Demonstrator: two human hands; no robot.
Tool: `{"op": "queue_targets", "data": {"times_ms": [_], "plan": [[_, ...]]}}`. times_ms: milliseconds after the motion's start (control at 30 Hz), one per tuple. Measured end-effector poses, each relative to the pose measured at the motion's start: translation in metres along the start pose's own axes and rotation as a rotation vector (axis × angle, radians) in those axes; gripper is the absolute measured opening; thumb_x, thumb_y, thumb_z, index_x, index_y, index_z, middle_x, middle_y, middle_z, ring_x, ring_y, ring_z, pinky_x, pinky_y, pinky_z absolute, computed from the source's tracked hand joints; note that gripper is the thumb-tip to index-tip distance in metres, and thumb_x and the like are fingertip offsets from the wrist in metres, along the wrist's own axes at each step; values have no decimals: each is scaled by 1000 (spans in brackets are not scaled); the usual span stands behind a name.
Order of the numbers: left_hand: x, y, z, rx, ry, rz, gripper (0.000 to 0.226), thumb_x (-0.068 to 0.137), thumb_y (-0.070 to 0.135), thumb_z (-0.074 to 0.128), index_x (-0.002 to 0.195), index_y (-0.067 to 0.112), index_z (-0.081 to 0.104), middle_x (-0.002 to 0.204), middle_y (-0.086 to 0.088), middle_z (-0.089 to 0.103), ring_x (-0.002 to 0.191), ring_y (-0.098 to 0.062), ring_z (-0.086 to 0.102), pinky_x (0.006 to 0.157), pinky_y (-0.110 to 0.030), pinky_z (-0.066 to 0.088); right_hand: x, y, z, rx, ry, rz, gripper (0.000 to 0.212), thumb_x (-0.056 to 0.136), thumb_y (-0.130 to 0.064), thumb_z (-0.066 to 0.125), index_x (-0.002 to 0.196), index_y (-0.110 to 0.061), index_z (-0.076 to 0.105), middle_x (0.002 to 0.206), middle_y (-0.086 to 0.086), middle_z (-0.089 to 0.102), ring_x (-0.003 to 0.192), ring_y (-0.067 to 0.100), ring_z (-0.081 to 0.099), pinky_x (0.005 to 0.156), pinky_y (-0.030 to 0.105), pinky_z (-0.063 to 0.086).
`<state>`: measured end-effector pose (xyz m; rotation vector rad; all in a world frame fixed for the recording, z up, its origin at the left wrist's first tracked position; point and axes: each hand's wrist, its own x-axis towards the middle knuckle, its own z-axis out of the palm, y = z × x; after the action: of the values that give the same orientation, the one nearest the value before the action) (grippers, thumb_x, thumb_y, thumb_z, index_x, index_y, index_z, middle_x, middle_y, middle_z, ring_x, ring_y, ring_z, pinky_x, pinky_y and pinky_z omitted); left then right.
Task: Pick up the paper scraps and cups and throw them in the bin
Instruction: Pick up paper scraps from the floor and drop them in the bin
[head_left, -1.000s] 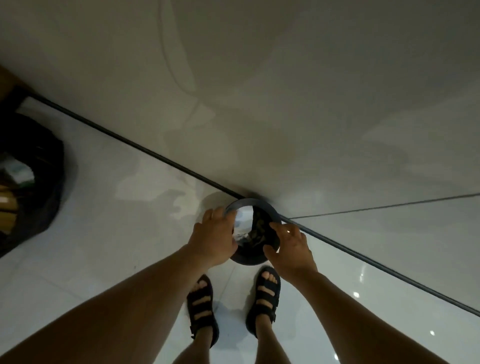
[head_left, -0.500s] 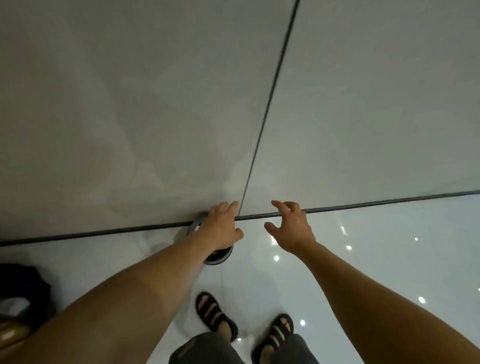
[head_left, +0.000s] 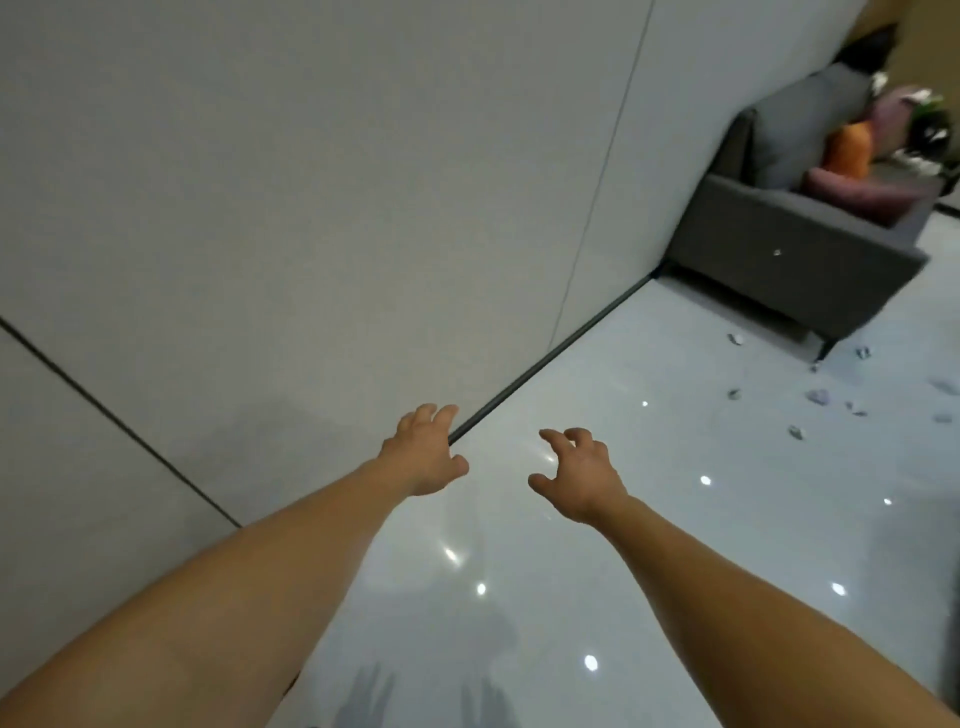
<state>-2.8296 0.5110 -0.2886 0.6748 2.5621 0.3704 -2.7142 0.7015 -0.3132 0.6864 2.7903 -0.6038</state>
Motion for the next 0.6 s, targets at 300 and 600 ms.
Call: {"op": "queue_targets", "data": {"times_ms": [300, 600], "plan": [[36, 199, 8, 156, -28, 313, 78, 86, 41, 57, 150, 24, 17, 155, -5, 19, 141, -27, 21, 111, -44, 30, -38, 146, -112, 63, 174, 239, 73, 89, -48, 57, 151, -34, 21, 155, 2, 18, 140, 27, 21, 103, 45, 42], [117, 320, 21, 229, -120, 496, 78, 88, 40, 56, 151, 22, 14, 155, -5, 18, 140, -29, 21, 108, -45, 33, -25, 247, -165, 69, 235, 442, 73, 89, -49, 57, 151, -33, 21, 155, 3, 20, 139, 27, 22, 103, 44, 41]]}}
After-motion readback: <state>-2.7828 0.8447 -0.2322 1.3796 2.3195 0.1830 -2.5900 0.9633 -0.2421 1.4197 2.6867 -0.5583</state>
